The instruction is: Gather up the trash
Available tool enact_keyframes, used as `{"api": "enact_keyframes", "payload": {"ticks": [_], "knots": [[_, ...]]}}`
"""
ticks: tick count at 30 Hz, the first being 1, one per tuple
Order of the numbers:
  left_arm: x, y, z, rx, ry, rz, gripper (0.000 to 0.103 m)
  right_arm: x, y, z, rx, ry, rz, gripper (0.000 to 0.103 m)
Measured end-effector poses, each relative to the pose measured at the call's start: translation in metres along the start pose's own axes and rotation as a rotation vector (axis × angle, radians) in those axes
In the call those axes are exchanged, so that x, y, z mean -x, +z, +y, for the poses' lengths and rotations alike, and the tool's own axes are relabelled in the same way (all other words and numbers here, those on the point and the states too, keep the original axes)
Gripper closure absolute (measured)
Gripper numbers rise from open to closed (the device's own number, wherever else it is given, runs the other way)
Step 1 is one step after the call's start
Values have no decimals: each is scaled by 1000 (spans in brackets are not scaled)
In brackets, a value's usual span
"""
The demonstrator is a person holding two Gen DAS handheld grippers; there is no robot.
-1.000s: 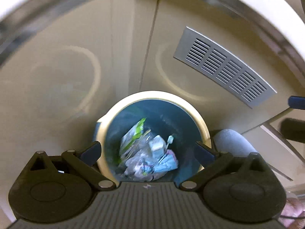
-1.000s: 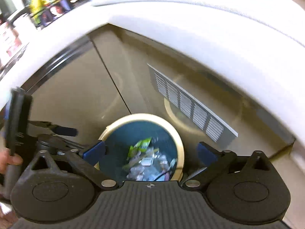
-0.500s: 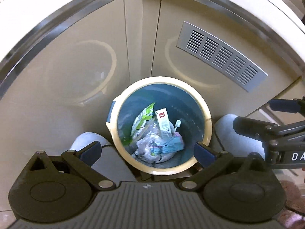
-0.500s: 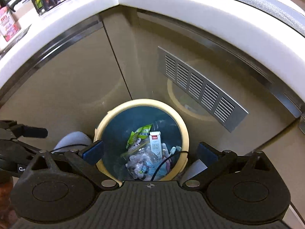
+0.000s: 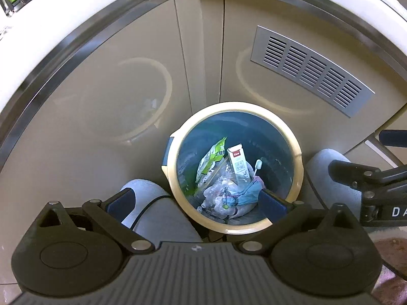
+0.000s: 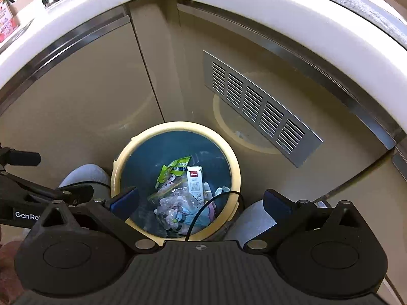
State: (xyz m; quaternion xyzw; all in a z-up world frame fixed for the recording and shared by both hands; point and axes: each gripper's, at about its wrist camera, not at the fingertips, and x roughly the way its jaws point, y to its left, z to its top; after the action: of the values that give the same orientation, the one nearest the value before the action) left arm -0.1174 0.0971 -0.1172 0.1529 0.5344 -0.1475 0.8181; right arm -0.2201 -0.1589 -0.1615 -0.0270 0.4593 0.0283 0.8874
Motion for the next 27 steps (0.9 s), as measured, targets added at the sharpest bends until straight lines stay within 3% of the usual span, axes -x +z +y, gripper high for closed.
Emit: {"api": "enact_keyframes", "payload": {"ticks": [27], "knots": [[-47,-2,-4,-21,-2,147,0,-44,5,14,60,-23,112,0]]}}
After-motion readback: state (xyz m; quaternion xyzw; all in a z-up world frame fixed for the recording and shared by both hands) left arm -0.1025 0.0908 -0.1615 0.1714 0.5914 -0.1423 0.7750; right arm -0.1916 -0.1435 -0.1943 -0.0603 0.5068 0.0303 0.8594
